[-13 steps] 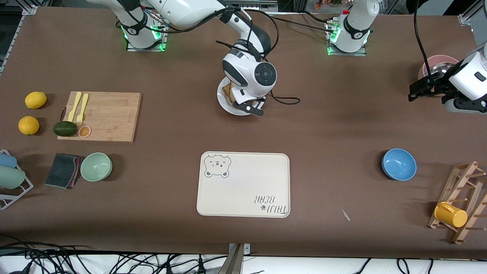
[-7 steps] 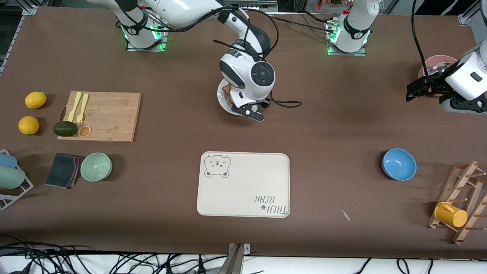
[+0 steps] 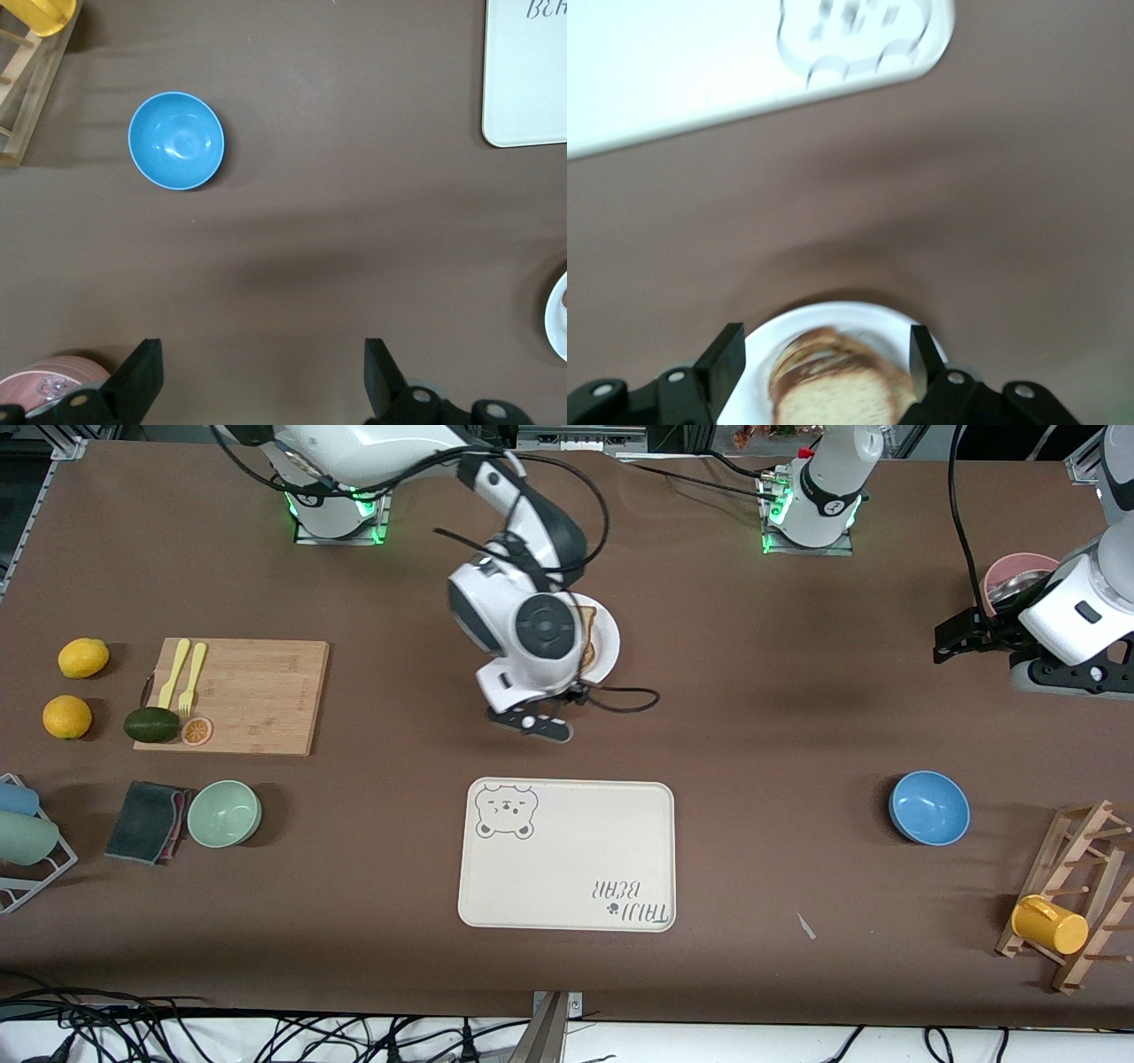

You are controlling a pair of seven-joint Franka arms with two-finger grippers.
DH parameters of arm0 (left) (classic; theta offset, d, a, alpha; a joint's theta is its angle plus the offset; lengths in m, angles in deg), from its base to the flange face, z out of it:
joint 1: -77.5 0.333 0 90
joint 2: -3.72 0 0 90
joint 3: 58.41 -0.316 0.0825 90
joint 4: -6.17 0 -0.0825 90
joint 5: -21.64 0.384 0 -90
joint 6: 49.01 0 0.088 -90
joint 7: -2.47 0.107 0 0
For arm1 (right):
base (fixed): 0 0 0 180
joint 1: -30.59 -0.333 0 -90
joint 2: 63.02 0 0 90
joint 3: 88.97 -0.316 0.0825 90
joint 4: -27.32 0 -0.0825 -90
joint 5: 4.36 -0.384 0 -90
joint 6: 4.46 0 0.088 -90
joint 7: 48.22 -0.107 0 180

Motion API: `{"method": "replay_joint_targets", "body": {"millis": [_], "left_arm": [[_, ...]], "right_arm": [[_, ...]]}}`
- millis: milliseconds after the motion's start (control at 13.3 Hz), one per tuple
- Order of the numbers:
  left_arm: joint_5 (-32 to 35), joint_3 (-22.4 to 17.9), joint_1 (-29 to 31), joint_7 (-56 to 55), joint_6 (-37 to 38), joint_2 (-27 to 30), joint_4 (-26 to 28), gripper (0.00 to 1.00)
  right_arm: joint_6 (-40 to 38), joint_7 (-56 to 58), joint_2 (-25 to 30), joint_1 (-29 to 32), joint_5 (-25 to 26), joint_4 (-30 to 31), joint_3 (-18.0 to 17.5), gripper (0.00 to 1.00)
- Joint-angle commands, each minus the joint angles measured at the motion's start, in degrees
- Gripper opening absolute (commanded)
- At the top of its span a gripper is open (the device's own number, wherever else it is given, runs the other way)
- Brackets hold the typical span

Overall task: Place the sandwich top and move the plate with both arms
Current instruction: 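Open the right gripper and withdraw while the left gripper starts moving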

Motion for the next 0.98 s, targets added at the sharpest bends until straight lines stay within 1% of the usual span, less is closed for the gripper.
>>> {"method": "replay_joint_targets", "body": {"millis": [0, 75, 301, 451, 602, 752, 903], "left_arm": [[-4.1, 0.2, 0.6, -0.1, 0.6, -0.6, 0.6, 1.00], [-5.8, 0.0, 0.7, 0.1, 0.7, -0.8, 0.8, 1.00], [-6.3, 0.0, 1.0, 2.2, 4.2, -0.8, 2.6, 1.00], [-7.5, 0.2, 1.0, 2.5, 4.2, -0.8, 3.6, 1.00], [-11.9, 0.1, 1.1, 4.3, 3.2, -1.1, 4.3, 1.00], [-12.9, 0.1, 1.3, 5.3, 2.0, -1.7, 4.3, 1.00], [-15.7, 0.1, 1.9, 5.1, 2.0, -3.6, 4.3, 1.00]], "right_arm": [[-4.0, 8.1, 3.7, 4.5, 0.6, 0.6, -0.8, 0.83], [-5.6, 11.1, 4.5, 6.6, 0.6, 0.6, -0.5, 0.83], [-8.0, 19.8, 6.7, 12.0, 0.5, 0.9, -0.3, 0.83], [-9.5, 26.7, 7.9, 14.6, 0.0, 1.0, 1.1, 0.83], [-11.6, 33.8, 10.0, 16.4, -0.5, 1.0, 3.9, 0.83], [-14.1, 41.1, 11.8, 18.0, -1.3, 1.1, 6.5, 0.83], [-17.1, 46.5, 13.8, 19.4, -4.8, 1.2, 9.6, 0.83]]}}
